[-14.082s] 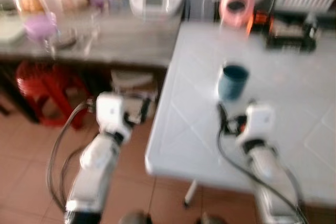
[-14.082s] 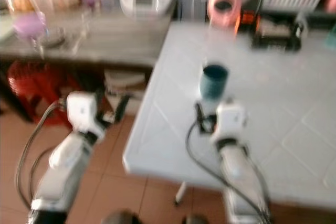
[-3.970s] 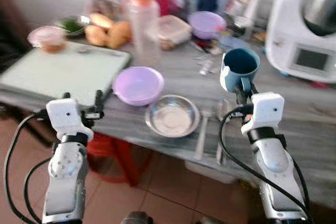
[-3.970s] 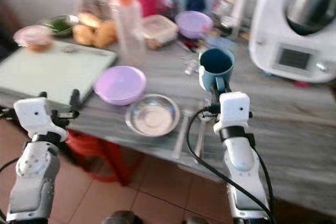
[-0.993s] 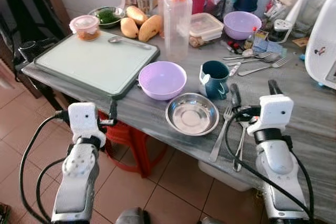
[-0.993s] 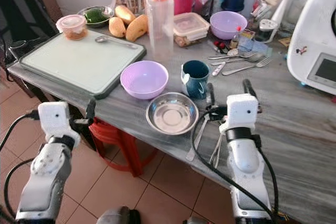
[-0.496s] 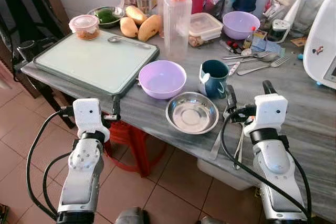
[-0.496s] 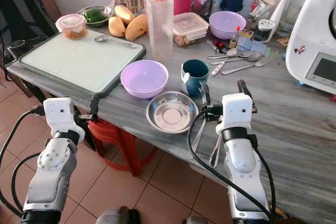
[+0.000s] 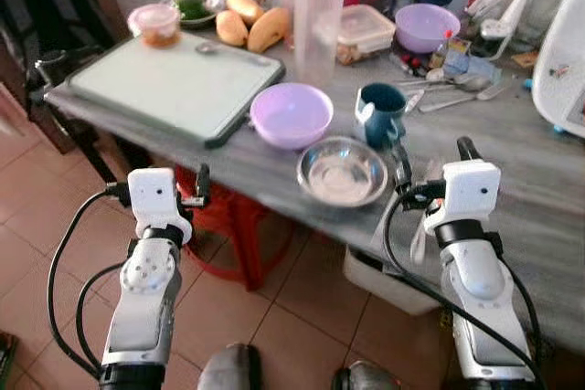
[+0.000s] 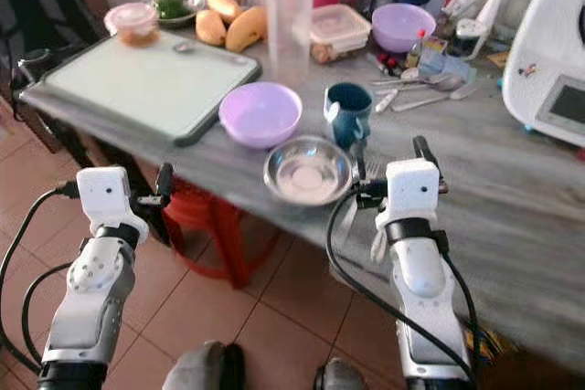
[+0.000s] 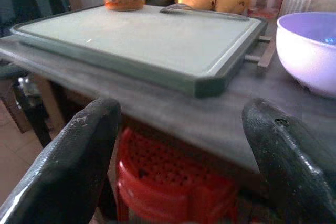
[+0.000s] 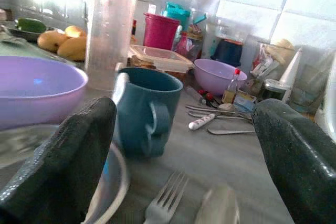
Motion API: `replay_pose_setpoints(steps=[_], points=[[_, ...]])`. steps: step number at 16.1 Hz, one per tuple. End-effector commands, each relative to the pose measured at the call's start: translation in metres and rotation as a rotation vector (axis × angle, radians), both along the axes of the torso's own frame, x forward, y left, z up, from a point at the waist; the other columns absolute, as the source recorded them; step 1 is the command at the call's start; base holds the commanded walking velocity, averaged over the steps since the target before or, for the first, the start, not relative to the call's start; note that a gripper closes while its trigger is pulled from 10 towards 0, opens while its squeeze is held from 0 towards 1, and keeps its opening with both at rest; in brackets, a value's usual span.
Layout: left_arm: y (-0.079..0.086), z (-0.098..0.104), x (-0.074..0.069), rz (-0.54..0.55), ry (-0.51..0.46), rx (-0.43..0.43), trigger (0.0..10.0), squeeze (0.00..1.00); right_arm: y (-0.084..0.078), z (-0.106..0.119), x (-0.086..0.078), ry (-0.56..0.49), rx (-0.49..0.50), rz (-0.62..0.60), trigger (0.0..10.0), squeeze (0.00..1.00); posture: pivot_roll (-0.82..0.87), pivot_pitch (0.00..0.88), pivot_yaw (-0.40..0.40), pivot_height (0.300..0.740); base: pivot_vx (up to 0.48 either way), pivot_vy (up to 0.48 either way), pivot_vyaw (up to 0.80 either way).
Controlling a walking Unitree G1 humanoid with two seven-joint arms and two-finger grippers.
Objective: Setting the table
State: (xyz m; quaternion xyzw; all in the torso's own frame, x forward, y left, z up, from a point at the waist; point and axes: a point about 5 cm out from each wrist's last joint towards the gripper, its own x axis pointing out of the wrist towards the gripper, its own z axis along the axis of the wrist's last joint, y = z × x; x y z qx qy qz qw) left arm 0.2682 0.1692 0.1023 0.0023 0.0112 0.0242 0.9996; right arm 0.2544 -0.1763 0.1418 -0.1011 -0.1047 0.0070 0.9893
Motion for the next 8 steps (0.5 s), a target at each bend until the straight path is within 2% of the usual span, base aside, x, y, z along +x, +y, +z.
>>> replay_pose_setpoints(steps=[1, 2, 8], points=[[0.0029, 0.0006, 0.0003, 0.009, -0.006, 0.015, 10.0, 0.00, 0.0019, 0.0023, -0.0007, -0.002, 0.001, 0.010, 10.0, 0.00, 0.00, 0.000, 0.024, 0.740, -0.296, 0.000, 0.00], [0.0028, 0.0006, 0.0003, 0.007, -0.007, 0.015, 10.0, 0.00, 0.0021, 0.0022, -0.0008, -0.002, 0.002, 0.011, 10.0, 0.00, 0.00, 0.000, 0.025, 0.740, -0.300, 0.000, 0.00], [0.0091, 0.0015, 0.0030, 0.033, -0.018, 0.024, 10.0, 0.00, 0.0093, 0.0028, 0.0004, -0.004, 0.000, 0.056, 10.0, 0.00, 0.01, 0.000, 0.024, 0.740, 0.000, 0.000, 0.80]])
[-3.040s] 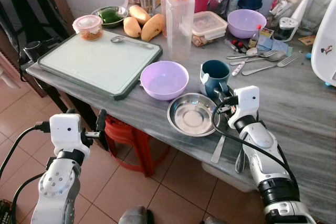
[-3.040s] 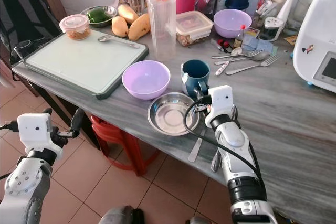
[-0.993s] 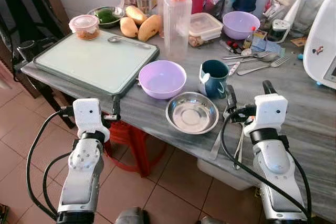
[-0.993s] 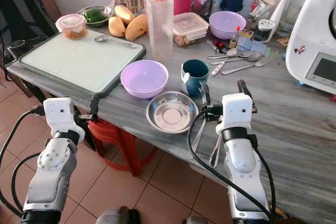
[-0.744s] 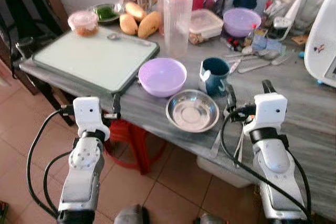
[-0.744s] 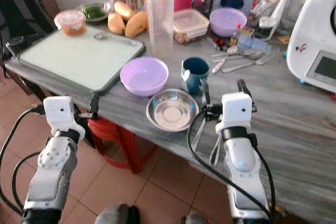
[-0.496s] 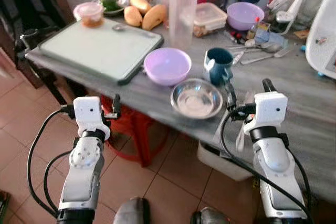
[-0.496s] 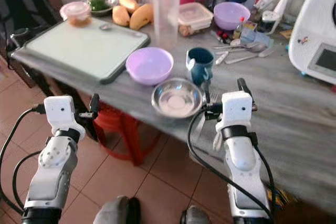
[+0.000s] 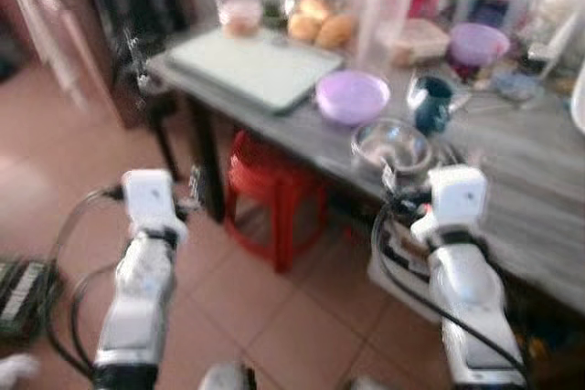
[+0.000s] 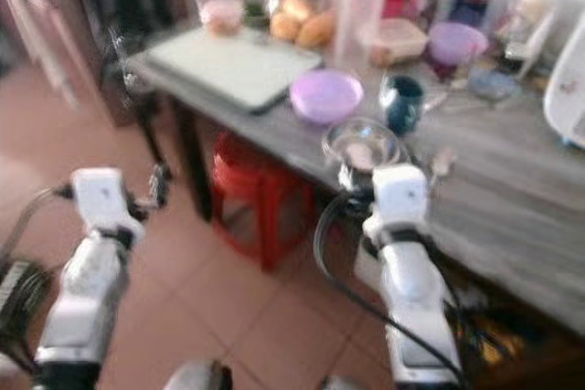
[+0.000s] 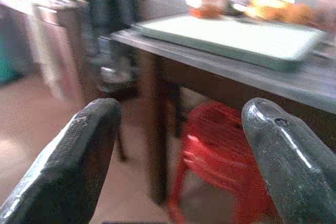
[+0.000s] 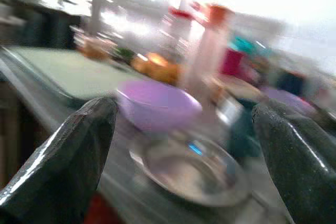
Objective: Setting the table
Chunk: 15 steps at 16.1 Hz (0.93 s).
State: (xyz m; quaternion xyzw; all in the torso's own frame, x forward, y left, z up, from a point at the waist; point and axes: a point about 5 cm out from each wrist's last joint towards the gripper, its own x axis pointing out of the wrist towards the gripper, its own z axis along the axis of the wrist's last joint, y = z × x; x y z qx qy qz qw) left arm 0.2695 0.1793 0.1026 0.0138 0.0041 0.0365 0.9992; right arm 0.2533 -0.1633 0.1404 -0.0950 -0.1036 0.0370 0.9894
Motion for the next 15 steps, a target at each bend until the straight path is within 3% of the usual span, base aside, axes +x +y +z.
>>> replay_pose_setpoints(steps=[1, 7, 15], points=[[0.001, 0.001, 0.002, 0.019, -0.003, 0.003, 10.0, 0.00, -0.003, 0.004, 0.001, -0.009, -0.002, 0.005, 10.0, 0.00, 0.01, 0.000, 0.025, 0.740, 0.000, 0.000, 0.80], [0.016, -0.001, 0.005, 0.096, 0.004, 0.049, 10.0, 0.00, 0.009, 0.002, 0.000, 0.004, 0.022, 0.092, 10.0, 0.00, 0.01, 0.000, 0.028, 0.740, 0.000, 0.000, 0.80], [0.015, -0.007, 0.005, 0.107, 0.013, 0.058, 10.0, 0.00, 0.012, -0.002, 0.000, 0.022, 0.024, 0.125, 10.0, 0.00, 0.01, 0.000, 0.030, 0.740, 0.238, 0.377, 0.80]])
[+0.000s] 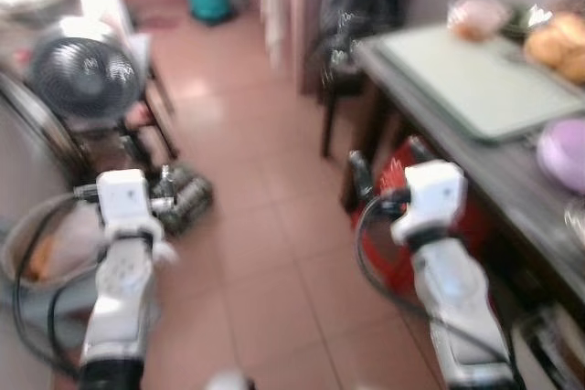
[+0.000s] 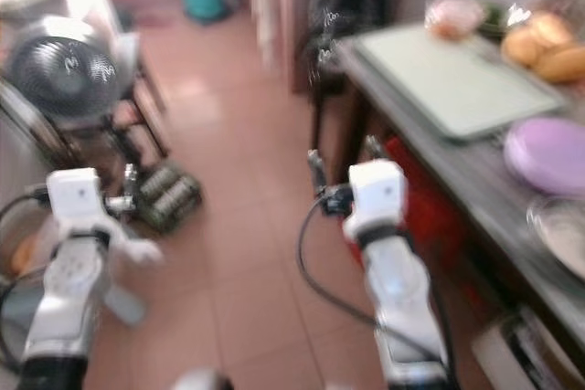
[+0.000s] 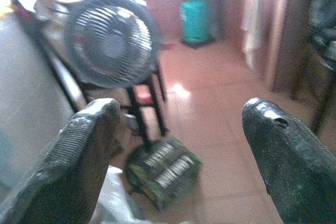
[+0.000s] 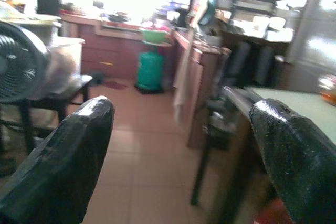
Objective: Setting the table
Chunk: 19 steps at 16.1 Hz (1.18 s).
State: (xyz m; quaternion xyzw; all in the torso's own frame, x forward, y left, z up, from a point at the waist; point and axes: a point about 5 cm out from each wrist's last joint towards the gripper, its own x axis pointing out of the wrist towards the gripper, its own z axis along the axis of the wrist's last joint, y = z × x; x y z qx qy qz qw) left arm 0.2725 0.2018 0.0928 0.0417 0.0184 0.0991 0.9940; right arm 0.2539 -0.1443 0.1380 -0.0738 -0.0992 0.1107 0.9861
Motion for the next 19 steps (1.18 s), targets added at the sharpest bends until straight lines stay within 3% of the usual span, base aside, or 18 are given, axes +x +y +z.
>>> replay_pose_setpoints(steps=[1, 8, 10, 14, 16, 19], points=[[-0.008, 0.003, 0.002, -0.017, -0.015, -0.002, 10.0, 0.00, -0.007, 0.000, -0.001, 0.002, -0.005, -0.016, 10.0, 0.00, 0.01, 0.000, 0.029, 0.740, 0.000, 0.000, 0.80], [-0.016, -0.005, -0.003, -0.006, -0.008, -0.025, 10.0, 0.00, -0.010, -0.006, 0.003, 0.024, -0.027, 0.005, 10.0, 0.00, 0.02, 0.000, -0.013, 0.740, 0.000, 0.000, 0.79], [-0.020, -0.013, -0.006, -0.030, 0.043, -0.046, 10.0, 0.00, -0.021, -0.014, 0.008, 0.070, -0.019, -0.079, 10.0, 0.00, 0.03, 0.000, -0.015, 0.740, 0.000, 0.000, 0.00], [-0.028, -0.026, -0.019, -0.184, 0.131, -0.077, 10.0, 0.00, -0.039, -0.037, 0.000, 0.181, 0.005, -0.225, 10.0, 0.00, 0.04, 0.000, -0.016, 0.740, 0.000, 0.000, 0.00], [-0.030, -0.033, -0.027, -0.259, 0.184, -0.077, 10.0, 0.00, -0.042, -0.048, -0.006, 0.229, 0.014, -0.290, 10.0, 0.00, 0.05, 0.000, -0.019, 0.740, 0.000, 0.000, 0.00], [-0.031, -0.033, -0.027, -0.284, 0.193, -0.080, 10.0, 0.00, -0.044, -0.055, -0.008, 0.264, 0.053, -0.327, 10.0, 0.00, 0.04, 0.000, -0.016, 0.740, 0.000, 0.000, 0.00]])
